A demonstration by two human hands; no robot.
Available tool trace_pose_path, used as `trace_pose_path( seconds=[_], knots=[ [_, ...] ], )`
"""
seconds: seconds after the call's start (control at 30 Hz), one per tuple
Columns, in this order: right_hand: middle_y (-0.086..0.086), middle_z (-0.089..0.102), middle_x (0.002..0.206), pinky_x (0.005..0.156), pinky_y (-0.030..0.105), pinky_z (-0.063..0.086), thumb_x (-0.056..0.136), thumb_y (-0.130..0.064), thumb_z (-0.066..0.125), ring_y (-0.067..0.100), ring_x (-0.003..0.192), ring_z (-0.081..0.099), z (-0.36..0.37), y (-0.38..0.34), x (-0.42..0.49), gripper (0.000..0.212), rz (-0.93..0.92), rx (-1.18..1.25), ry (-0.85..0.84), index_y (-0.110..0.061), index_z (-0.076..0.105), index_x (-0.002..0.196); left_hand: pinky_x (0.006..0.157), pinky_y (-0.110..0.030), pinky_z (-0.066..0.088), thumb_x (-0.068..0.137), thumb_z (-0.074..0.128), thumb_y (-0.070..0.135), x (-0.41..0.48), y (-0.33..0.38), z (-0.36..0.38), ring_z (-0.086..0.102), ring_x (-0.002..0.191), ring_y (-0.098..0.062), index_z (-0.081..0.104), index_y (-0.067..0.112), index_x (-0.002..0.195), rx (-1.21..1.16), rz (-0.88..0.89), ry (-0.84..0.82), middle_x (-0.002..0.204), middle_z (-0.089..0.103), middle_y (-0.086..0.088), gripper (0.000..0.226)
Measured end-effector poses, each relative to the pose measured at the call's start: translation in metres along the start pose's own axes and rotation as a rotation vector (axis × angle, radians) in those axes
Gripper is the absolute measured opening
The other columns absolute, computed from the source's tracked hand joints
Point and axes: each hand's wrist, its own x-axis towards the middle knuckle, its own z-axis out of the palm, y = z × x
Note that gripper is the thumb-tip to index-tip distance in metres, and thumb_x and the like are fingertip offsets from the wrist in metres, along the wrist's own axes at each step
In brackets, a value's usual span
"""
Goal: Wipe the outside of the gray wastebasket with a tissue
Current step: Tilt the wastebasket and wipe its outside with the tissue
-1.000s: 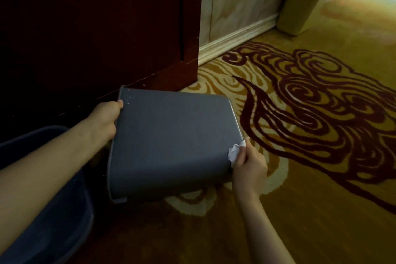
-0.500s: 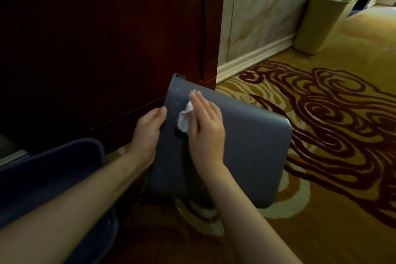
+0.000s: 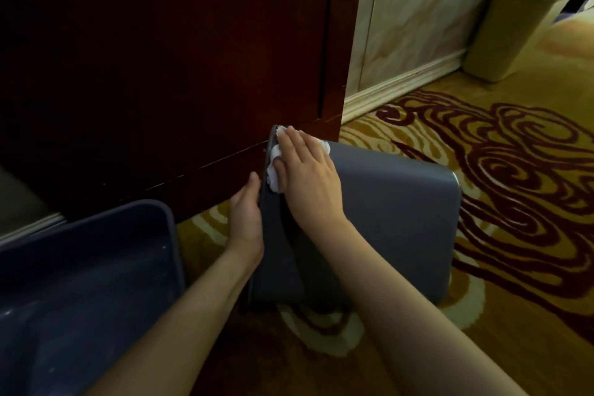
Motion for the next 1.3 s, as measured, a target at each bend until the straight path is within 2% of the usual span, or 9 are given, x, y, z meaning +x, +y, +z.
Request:
trace_pose_path(
  seconds=[0.27,0.47,0.67,0.77,0.83,0.9,1.03,1.17,1.3],
  knots=[
    [0.006,0.066,0.113,0.088,0.036,0.039,0.100,-0.028,0.028,0.025,0.106,0.054,-0.018,0.028,0.028,0.039,0.164,-0.009,-0.154,-0.013,0.060,0.115,0.070,-0.033,0.052,0.091,0.040,0.049,-0.001,-0.008,-0.006,0.069,0.090,-0.022,0.069,0.016,0.097,0.067,-0.012,0.035,0.092,0.075,-0.006,0.044],
    [0.011,0.063,0.115,0.087,0.038,0.041,0.099,-0.024,0.033,0.030,0.109,0.053,-0.043,0.057,0.011,0.033,0.306,-0.056,-0.249,-0.010,0.056,0.118,0.076,-0.037,0.053,0.089,0.042,0.054,0.001,-0.003,-0.009,0.069,0.091,-0.021,0.070,0.020,0.100,0.110,-0.126,0.035,0.096,0.075,-0.005,0.046],
    [0.004,0.050,0.135,0.103,0.029,0.032,0.100,-0.022,0.025,0.019,0.125,0.043,-0.050,0.057,-0.020,0.038,0.280,-0.182,-0.277,-0.014,0.039,0.134,0.103,-0.046,0.038,0.086,0.039,0.062,0.021,0.039,-0.008,0.053,0.118,-0.031,0.045,0.008,0.134,0.104,-0.455,-0.067,0.130,0.056,-0.017,0.073],
    [0.001,0.044,0.143,0.111,0.030,0.027,0.100,-0.025,0.022,0.016,0.132,0.036,-0.053,0.053,-0.032,0.042,0.255,-0.207,-0.252,-0.016,0.037,0.138,0.082,-0.042,0.052,0.088,0.043,0.055,0.029,0.067,0.000,0.068,0.095,-0.030,0.059,0.007,0.118,0.099,-0.547,-0.150,0.105,0.071,-0.017,0.059],
    [0.000,0.046,0.142,0.111,0.030,0.027,0.100,-0.027,0.022,0.014,0.132,0.037,-0.057,0.050,-0.040,0.043,0.236,-0.185,-0.218,-0.018,0.043,0.136,0.056,-0.033,0.056,0.087,0.052,0.046,0.029,0.078,0.012,0.073,0.068,-0.025,0.067,0.009,0.098,0.127,-0.532,-0.177,0.077,0.076,-0.012,0.041],
    [0.001,0.049,0.140,0.112,0.030,0.027,0.100,-0.028,0.023,0.013,0.132,0.039,-0.060,0.045,-0.047,0.043,0.239,-0.143,-0.172,-0.017,0.046,0.134,0.046,-0.029,0.055,0.086,0.059,0.033,0.027,0.082,0.025,0.071,0.061,-0.023,0.066,0.007,0.094,0.203,-0.487,-0.130,0.071,0.073,-0.010,0.027],
    [0.005,0.054,0.137,0.110,0.032,0.031,0.099,-0.026,0.030,0.017,0.130,0.043,-0.062,0.042,-0.053,0.040,0.254,-0.072,-0.090,-0.013,0.050,0.132,0.050,-0.030,0.050,0.089,0.056,0.021,0.020,0.077,0.036,0.063,0.066,-0.021,0.060,0.004,0.094,0.218,-0.413,-0.073,0.077,0.065,-0.009,0.018],
    [0.006,0.057,0.134,0.107,0.034,0.034,0.098,-0.024,0.036,0.019,0.128,0.046,-0.060,0.043,-0.047,0.038,0.256,-0.008,-0.008,-0.013,0.052,0.130,0.038,-0.023,0.052,0.090,0.055,0.024,0.014,0.065,0.030,0.068,0.049,-0.018,0.060,0.009,0.086,0.078,-0.329,-0.062,0.056,0.071,-0.006,0.017],
    [0.003,0.050,0.140,0.107,0.036,0.036,0.096,-0.024,0.042,0.019,0.133,0.040,-0.052,0.049,-0.044,0.041,0.242,0.010,-0.012,-0.016,0.046,0.136,0.049,-0.023,0.053,0.089,0.054,0.032,0.009,0.049,0.016,0.071,0.058,-0.011,0.061,0.017,0.086,0.029,-0.184,-0.092,0.059,0.074,0.005,0.017]
  ],
)
